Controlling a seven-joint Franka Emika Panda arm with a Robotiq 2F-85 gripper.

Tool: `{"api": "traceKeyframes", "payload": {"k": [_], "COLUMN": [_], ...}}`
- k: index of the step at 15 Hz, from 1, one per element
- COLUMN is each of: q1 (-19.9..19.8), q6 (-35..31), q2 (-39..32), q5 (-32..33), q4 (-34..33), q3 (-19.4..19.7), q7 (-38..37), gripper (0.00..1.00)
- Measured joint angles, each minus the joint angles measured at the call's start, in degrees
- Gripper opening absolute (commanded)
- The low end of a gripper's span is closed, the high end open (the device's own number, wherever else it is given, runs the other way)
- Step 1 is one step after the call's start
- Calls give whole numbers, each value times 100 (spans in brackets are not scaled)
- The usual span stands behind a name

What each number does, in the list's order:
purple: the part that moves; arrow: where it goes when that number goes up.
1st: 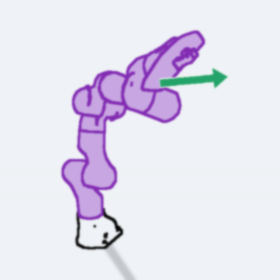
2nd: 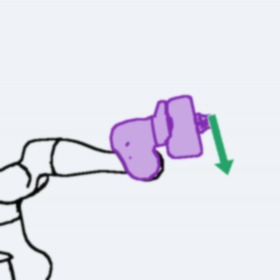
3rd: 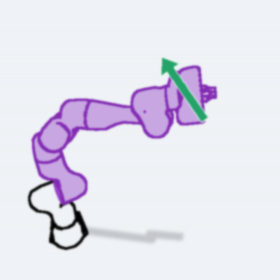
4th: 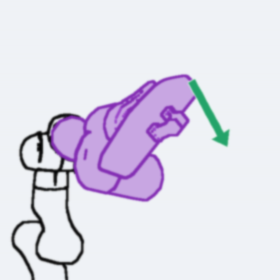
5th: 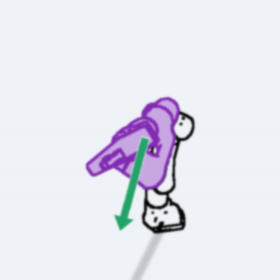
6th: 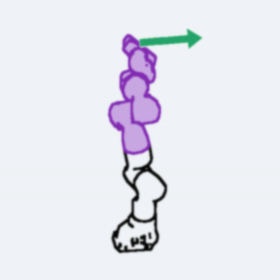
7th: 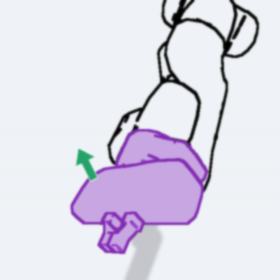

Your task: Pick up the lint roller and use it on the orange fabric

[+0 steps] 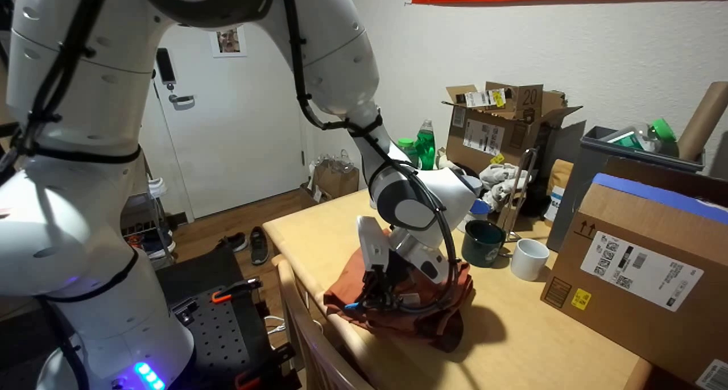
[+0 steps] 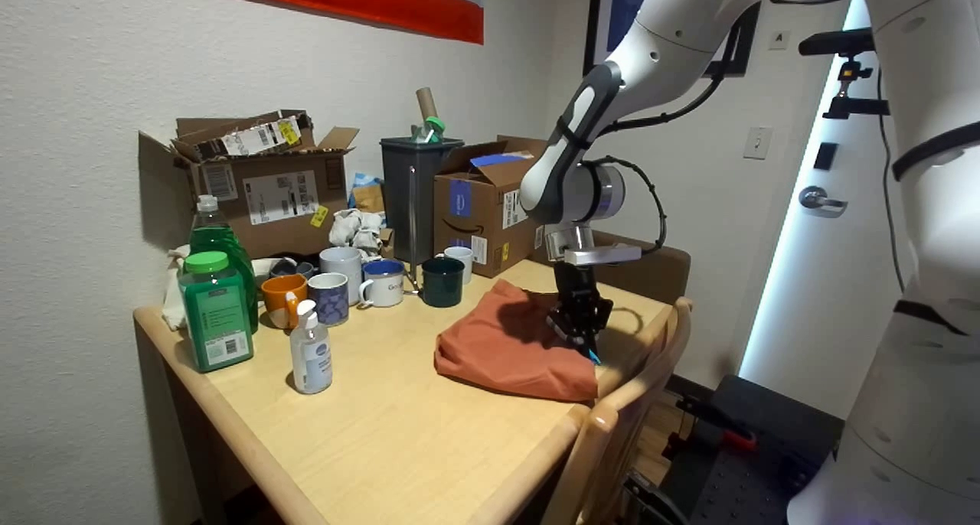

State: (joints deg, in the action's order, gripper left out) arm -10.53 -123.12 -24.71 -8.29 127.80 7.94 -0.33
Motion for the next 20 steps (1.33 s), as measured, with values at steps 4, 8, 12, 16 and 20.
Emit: {"api": "traceKeyframes", "payload": {"k": [4, 8, 12, 16, 20], "q1": [168, 324, 586, 908, 1178], "q6": [0, 1, 1, 1, 1], "q2": [-115, -150, -150, -150, -140], "q5": [60, 174, 503, 886, 1233], "q4": [-70, -64, -39, -11, 58], "q3": [-30, -90, -145, -182, -252], "q7": [0, -6, -152, -381, -648], "gripper": [3, 3, 3, 3, 3]}}
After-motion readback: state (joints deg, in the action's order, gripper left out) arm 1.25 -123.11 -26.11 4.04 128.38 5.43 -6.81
